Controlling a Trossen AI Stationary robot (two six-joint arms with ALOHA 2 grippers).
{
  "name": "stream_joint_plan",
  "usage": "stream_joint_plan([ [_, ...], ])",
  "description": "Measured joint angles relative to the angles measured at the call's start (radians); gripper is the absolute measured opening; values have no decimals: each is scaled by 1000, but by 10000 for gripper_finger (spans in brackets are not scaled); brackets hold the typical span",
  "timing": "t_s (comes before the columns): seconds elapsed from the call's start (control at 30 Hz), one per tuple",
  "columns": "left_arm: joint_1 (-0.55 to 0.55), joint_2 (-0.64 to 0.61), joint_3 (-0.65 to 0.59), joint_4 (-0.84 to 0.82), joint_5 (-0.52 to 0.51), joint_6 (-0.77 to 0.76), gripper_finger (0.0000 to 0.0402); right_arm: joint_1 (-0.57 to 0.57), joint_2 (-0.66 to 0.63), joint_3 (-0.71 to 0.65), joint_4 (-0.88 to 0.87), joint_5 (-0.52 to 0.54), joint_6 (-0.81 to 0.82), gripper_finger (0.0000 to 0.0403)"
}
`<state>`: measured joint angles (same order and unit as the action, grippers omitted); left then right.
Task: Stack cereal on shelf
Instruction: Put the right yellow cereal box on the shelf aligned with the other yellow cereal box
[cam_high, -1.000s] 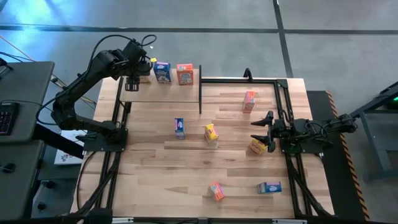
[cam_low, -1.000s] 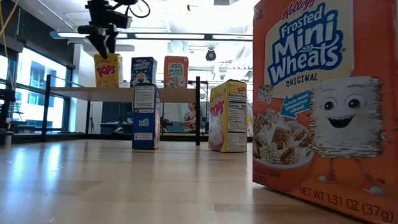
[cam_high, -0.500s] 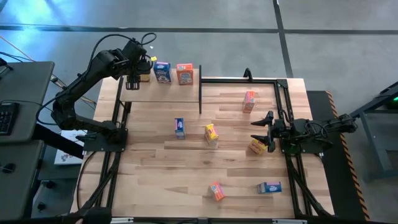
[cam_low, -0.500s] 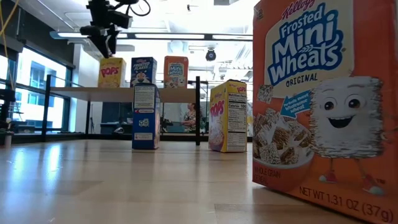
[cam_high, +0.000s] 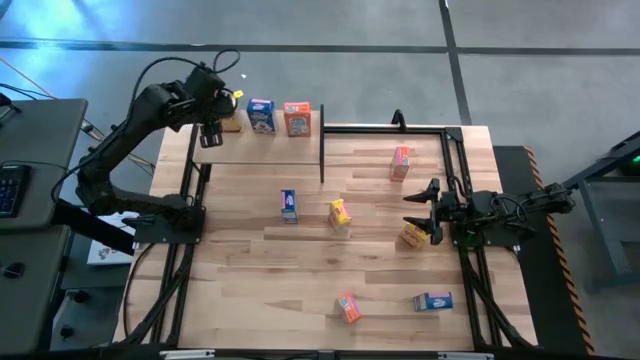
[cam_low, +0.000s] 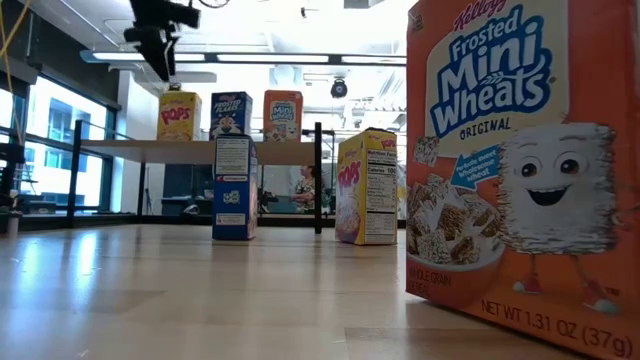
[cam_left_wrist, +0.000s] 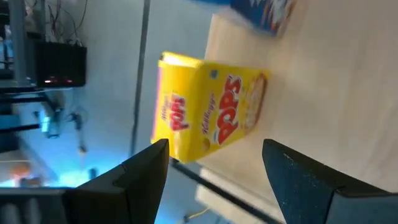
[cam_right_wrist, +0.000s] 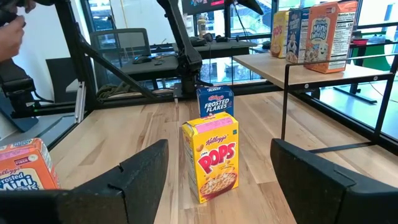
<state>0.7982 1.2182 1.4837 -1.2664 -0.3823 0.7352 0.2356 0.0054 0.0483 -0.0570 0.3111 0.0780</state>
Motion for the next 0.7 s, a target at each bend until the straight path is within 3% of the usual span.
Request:
stream_joint_plan([
  [0.43, 0, -203, -3, 0, 418, -297, 250, 0, 0, 0, 0, 0, 0, 274],
  [0.7, -1, -320, -119, 46, 589, -396, 250, 0, 0, 0, 0, 0, 0, 274],
])
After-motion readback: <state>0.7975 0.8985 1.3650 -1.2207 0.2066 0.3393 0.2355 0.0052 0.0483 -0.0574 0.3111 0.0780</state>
